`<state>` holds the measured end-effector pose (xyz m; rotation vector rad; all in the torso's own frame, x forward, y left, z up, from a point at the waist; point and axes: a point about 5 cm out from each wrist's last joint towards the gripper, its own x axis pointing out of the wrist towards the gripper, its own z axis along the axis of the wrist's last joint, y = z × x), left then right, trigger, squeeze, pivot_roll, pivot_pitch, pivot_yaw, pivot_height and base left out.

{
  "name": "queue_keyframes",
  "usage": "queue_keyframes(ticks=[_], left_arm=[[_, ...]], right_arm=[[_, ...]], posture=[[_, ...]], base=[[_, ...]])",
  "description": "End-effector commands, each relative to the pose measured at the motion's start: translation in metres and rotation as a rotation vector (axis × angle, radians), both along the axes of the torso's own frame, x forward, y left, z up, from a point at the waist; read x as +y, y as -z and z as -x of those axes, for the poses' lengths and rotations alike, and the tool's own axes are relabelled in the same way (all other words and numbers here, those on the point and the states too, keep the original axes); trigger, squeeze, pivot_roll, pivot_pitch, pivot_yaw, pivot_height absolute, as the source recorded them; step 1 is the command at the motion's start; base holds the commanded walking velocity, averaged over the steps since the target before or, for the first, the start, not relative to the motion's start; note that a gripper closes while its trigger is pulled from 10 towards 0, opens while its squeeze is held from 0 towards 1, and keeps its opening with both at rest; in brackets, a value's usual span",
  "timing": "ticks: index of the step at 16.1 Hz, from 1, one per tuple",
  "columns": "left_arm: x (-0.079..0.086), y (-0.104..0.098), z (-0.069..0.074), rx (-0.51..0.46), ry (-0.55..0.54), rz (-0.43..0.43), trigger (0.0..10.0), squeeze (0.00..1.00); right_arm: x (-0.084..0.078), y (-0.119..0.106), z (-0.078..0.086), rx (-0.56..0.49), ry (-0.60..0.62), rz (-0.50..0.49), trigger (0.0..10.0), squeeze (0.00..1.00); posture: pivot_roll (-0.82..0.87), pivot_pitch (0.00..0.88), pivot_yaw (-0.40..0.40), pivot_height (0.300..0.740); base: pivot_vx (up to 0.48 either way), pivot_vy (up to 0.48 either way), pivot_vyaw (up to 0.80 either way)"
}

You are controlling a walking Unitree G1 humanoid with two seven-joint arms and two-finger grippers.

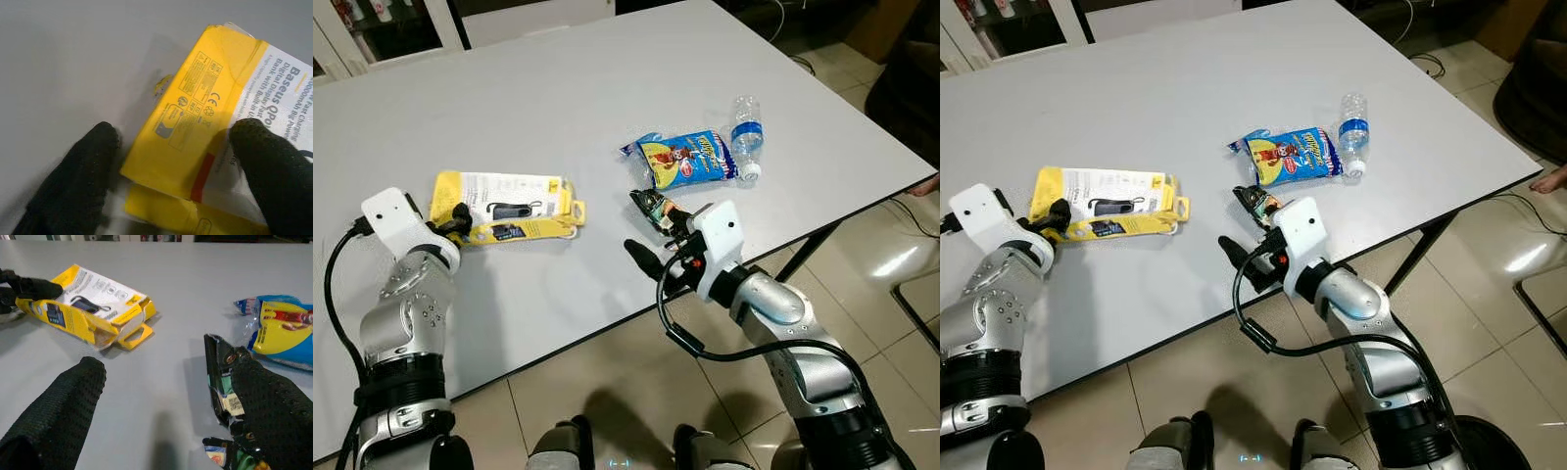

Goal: Picking trash to rubbish bin

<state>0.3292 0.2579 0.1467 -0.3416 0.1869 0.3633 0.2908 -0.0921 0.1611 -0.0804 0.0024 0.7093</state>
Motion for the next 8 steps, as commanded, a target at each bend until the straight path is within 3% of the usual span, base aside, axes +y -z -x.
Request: queue_keyframes(ticks=[1, 8], left_arm=[[-0.0017, 0.0143, 0.0038, 0.055, 0.022, 0.018, 0.0, 0.0], [-0.0032, 0.014, 0.0045, 0.029, 0.025, 0.037, 0.0, 0.0]], right_arm=[[0.0011, 0.0003, 0.0033, 0.007, -0.017, 0.002, 10.0, 0.0], [0.0007, 0.0008, 0.0035, 0.01, -0.015, 0.01, 10.0, 0.0]], posture=[[-0.09, 0.19, 0.041, 0.74], [-0.1, 0.191, 0.036, 0.74]], base=[[0.0, 0.0, 0.0], [0.0, 0.0, 0.0]])
